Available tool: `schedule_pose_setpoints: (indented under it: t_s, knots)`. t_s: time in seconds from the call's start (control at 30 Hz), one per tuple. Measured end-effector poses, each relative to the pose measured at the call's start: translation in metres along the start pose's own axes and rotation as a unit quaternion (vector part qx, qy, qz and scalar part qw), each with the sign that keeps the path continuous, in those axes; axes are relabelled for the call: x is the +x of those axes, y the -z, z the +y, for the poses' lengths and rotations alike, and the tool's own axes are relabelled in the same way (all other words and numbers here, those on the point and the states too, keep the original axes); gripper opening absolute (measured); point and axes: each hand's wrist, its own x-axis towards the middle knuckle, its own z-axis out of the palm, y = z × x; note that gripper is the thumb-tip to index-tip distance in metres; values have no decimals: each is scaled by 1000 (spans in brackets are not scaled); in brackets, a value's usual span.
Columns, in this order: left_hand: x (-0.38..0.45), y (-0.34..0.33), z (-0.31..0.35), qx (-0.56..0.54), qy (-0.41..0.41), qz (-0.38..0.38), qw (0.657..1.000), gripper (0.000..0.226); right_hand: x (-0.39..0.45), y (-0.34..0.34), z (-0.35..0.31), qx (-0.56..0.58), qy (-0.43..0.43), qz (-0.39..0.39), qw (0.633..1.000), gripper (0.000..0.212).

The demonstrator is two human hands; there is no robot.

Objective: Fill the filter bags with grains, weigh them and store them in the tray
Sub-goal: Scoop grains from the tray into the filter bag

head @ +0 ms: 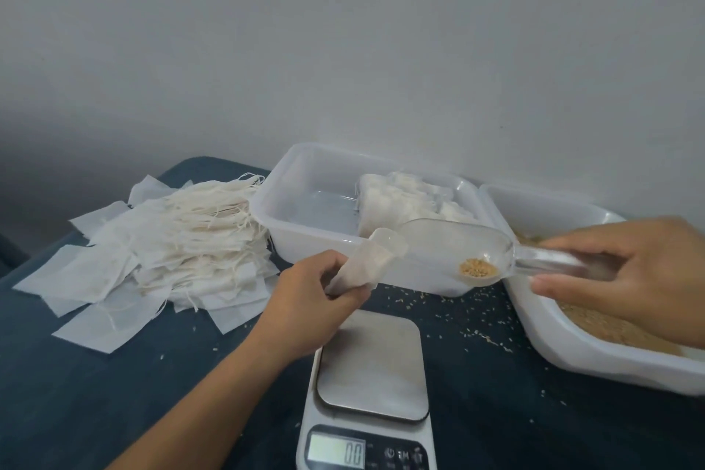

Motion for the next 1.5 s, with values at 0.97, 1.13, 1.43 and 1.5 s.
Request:
schedule_pose_setpoints:
  t_s: [0.97,1.13,1.43,1.5]
  knots:
    - [-2,0,6,-13,7,-14,1000,25,15,20,-5,-109,14,54,992,40]
    - [-6,-2,10,-122,26,-55,991,36,16,-69,2,211,-19,61,976,35]
    - [-10,-8,13,-197,17,-152,969,20,47,-167,-32,475,27,85,875,27]
    - [-11,-9,14,-197,14,-161,967,19,47,-170,-32,498,41,101,860,26]
